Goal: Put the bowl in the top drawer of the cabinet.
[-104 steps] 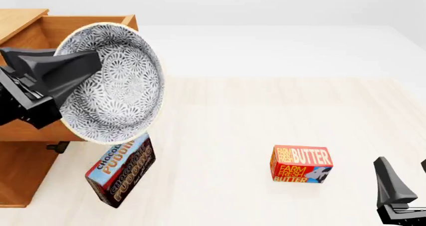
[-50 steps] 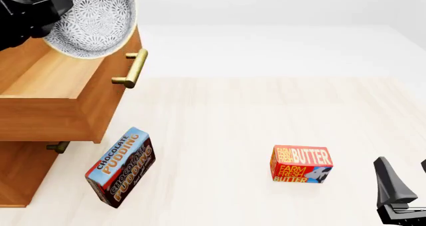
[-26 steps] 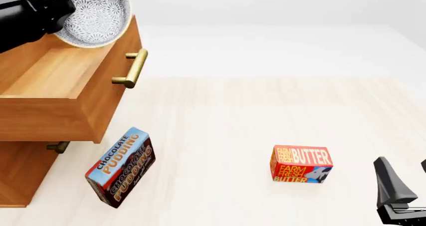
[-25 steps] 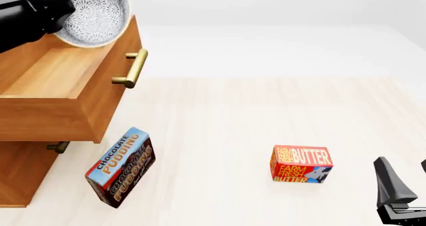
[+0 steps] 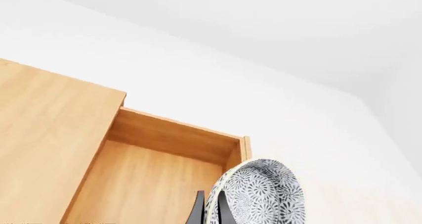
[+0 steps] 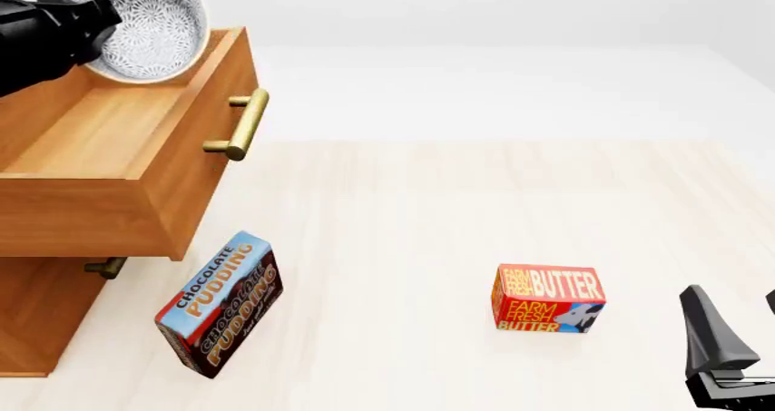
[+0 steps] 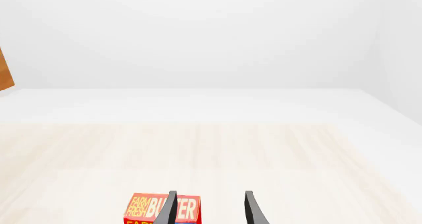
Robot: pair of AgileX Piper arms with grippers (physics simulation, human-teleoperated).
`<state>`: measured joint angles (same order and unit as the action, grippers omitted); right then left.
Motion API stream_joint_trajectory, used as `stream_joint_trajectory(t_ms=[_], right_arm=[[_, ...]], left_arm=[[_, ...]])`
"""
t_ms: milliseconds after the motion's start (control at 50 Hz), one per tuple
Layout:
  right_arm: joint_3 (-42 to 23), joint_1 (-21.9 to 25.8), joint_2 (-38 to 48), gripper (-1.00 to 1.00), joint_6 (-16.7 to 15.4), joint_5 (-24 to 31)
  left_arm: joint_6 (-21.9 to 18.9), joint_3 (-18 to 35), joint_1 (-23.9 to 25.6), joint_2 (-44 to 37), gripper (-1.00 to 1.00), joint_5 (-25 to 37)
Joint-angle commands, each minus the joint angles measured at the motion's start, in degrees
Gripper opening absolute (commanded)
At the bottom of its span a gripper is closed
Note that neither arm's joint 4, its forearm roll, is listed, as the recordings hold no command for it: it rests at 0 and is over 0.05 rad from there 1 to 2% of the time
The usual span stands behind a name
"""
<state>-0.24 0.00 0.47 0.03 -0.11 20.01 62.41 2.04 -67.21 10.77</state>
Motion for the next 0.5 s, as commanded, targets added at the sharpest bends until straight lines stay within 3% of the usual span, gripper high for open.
stream_joint_trajectory(t_ms=[20, 300, 500], right_arm=[[0.0, 0.0, 0.0, 1.0, 0.0, 0.0], [0.0, 0.0, 0.0, 1.0, 0.0, 0.0], [0.0, 0.0, 0.0, 1.0, 0.0, 0.0]], left_arm=[[1.2, 0.5, -2.6, -2.6, -1.0, -0.7], [3.3, -0.2, -6.1, -4.4, -1.0, -1.3], [1.8, -0.9, -8.3, -6.3, -1.0, -1.9]])
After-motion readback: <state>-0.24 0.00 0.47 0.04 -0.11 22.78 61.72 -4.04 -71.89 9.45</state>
